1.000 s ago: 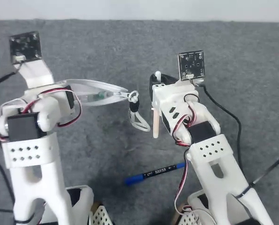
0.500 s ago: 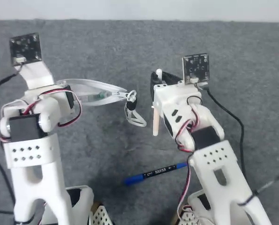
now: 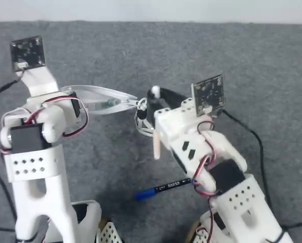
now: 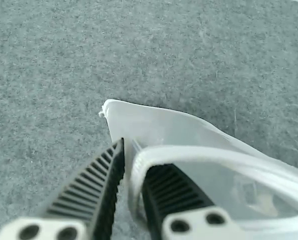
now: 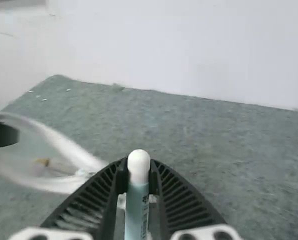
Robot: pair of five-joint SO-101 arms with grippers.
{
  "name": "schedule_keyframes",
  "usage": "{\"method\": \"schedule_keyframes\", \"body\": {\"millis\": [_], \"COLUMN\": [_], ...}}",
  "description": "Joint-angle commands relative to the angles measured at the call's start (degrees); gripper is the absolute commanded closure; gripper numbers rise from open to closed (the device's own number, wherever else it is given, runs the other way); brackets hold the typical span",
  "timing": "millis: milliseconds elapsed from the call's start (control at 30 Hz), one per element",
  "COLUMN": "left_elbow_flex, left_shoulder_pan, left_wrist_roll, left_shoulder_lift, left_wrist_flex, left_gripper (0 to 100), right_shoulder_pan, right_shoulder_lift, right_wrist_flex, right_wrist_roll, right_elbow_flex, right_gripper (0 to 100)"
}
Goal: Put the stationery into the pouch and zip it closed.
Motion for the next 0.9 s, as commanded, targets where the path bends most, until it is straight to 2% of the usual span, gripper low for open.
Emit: {"method": "schedule_keyframes", "body": {"millis": [0,333,867], "left_elbow_flex": [0.0,0.1,1.3], "left_shoulder_pan": [0.1,0.0,0.0], "left_wrist_roll": [-0.5,-0.5,-0.5], "left_shoulder_lift": [0.1,0.1,0.0], "left_wrist_flex": [-1.6,-1.6,-2.7], "left_gripper": [99,99,99], "right_shoulder_pan": [-3.2,-6.2,-6.3], "right_shoulder_lift": [-4.6,-20.9,-24.7], "right_wrist_flex": [-0.8,-18.5,-18.9], "right_wrist_roll": [-0.8,-0.2,-0.3], "right_elbow_flex": [1.6,17.7,18.5], "right_gripper": [99.3,99.3,99.3]}}
